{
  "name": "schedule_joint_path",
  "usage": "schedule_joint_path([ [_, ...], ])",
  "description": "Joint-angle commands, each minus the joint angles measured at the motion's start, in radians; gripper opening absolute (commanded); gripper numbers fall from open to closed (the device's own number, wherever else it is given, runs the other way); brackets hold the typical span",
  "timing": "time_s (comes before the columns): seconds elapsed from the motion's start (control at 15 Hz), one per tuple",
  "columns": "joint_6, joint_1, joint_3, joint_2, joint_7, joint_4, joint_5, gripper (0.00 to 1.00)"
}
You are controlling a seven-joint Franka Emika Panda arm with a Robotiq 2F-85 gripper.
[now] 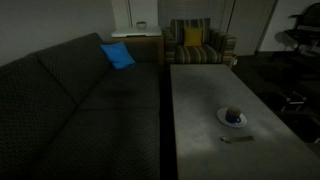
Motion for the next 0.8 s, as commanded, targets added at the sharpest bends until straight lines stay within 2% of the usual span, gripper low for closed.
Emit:
schedule_joint_path([
  [0.0,-0.002,0.009,-0.005,0.001,0.005,0.002,-0.004,1.0],
  [0.27,-0.002,0.009,-0.005,0.001,0.005,0.002,-0.004,1.0],
  [0.47,0.026,0.024,0.016,0.023,-0.023,-0.007,-0.049,1.0],
  [0.73,0.035,0.07,0.029,0.111,-0.058,-0.015,-0.084,1.0],
])
